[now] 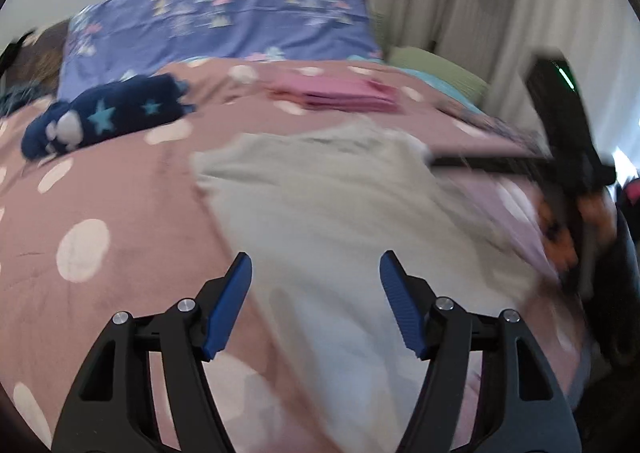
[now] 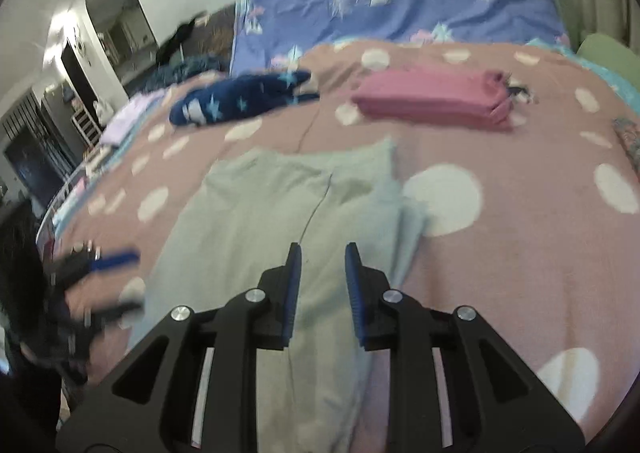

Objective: Fold small clothes
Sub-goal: 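Open both grippers and release the folded grey shirt onto the bed, then grasp the folded grey shirt with the right gripper and lift it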

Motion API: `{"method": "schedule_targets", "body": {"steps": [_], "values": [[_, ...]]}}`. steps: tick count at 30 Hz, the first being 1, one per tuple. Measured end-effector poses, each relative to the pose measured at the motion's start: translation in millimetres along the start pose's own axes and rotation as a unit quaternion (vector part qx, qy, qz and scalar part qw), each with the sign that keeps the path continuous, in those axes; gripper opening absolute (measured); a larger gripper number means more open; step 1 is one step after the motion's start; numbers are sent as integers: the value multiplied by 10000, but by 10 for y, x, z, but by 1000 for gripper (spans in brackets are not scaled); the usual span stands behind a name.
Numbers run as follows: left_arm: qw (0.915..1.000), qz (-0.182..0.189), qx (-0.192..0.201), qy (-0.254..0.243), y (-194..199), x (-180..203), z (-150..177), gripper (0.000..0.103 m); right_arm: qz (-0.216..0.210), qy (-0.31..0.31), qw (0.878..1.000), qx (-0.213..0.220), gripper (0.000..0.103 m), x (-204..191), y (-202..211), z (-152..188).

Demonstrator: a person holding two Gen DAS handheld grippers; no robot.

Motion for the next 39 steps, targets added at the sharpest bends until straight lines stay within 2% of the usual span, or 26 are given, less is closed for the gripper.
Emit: {"method": "schedule_targets", "body": {"steps": [1,3,5,7,8,10,11,12,14,16,17,18,19,20,21,22,23,24,26,28,30,33,35,39], "values": [[9995,-11,-17,317,-98,-181,-81,67,47,-98,9999,-120,24,39,-82,31],[9968,186,-19,778,-241,-407,-183,67,107,-264,9995,-137,15,139,-135,99],[9923,450,-26,1152,-432,-602,-304,67,-42,-446,9990,-97,13,244,-160,131],[9881,563,-174,1419,-656,-748,-373,66,-196,-616,9979,-87,10,293,-176,129],[9849,693,-279,1561,-797,-787,-411,60,-238,-667,9974,-105,10,310,-191,132],[9801,776,-414,1777,-994,-869,-442,40,-228,-658,9975,-128,10,317,-208,163],[9782,736,-450,1891,-1086,-929,-460,22,-176,-608,9979,-133,10,308,-226,176],[9767,770,-403,1964,-1117,-967,-493,13,-139,-561,9982,-124,10,293,-247,180],[9756,886,-106,2007,-1059,-1015,-600,13,-154,-565,9982,-102,10,294,-246,184],[9804,636,192,1855,-960,-1070,-679,10,-218,-647,9976,-84,10,305,-243,182],[9823,336,326,1812,-906,-1144,-695,5,-235,-685,9973,-75,10,316,-236,183],[9824,197,371,1822,-868,-1204,-696,5,-242,-702,9972,-67,10,317,-231,188],[9814,215,387,1867,-824,-1240,-684,5,-246,-719,9971,-46,10,315,-217,190],[9804,364,388,1898,-726,-1231,-653,5,-251,-747,9969,-2,12,311,-185,185],[9810,452,354,1851,-658,-1187,-623,11,-257,-762,9967,48,16,308,-139,180],[9821,535,289,1782,-622,-1151,-605,19,-249,-755,9968,109,20,301,-72,182],[9836,618,170,1687,-556,-1059,-542,43,-116,-688,9974,197,31,293,22,180],[9850,726,32,1563,-477,-914,-437,55,36,-635,9977,221,36,306,62,179],[9857,1051,-231,1299,-400,-664,-260,57,284,-542,9980,173,36,317,133,212],[9826,1325,-581,1165,-371,-409,-30,58,83,-660,9978,31,36,323,140,261],[9777,1497,-900,1163,-410,-241,182,60,-156,-853,9961,-153,43,327,125,320],[9797,1489,-841,1045,-377,-130,306,64,-419,-937,9941,-356,56,299,102,387],[9764,1596,-878,1157,-359,-114,340,64,-577,-951,9922,-568,61,290,52,444],[9740,1745,-910,1126,-396,-131,346,64,-754,-945,9902,-704,64,291,-27,447]]}}
Point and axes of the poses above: each gripper's, at about its wrist camera, not at the fingertips, and y roughly against the way its jaws point, x to its right, z to its underside, the point moved 7 cm from there along -y, roughly the way its jaws point, and after that the axes turned 3 degrees about -z, right-handed, at the moved point
